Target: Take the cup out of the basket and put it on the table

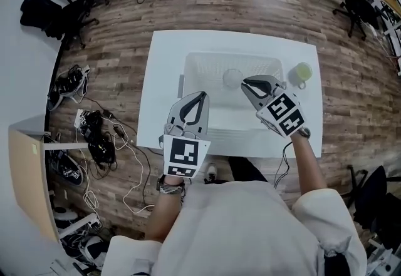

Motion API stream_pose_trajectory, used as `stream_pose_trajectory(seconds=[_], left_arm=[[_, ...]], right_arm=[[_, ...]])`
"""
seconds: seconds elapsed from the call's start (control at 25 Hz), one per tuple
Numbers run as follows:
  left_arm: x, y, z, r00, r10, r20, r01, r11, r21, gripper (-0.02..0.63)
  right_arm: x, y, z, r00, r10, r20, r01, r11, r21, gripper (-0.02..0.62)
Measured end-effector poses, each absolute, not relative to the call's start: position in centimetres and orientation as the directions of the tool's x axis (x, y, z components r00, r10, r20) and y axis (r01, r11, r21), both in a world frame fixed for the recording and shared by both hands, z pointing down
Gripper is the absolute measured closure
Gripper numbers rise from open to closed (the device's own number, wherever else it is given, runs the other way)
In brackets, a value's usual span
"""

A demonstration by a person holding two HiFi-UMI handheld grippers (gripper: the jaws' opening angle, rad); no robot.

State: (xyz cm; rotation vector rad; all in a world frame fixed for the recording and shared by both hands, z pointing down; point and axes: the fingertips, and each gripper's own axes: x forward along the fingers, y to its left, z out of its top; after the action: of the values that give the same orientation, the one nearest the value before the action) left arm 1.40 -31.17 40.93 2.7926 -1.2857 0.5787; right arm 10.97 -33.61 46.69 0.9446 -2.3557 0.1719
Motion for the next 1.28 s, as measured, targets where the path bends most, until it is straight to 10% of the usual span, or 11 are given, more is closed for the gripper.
stream_pose_trajectory(seconds=[1.28], left_arm=[[1.1,-33.4,45.6,0.563,-0.712,0.419,-0.779,-0.627,-0.02,0.606]], right_arm=[[8.3,-37.6,65.4,-0.363,-0.244,0.899,-0.397,0.914,0.087,0.515]])
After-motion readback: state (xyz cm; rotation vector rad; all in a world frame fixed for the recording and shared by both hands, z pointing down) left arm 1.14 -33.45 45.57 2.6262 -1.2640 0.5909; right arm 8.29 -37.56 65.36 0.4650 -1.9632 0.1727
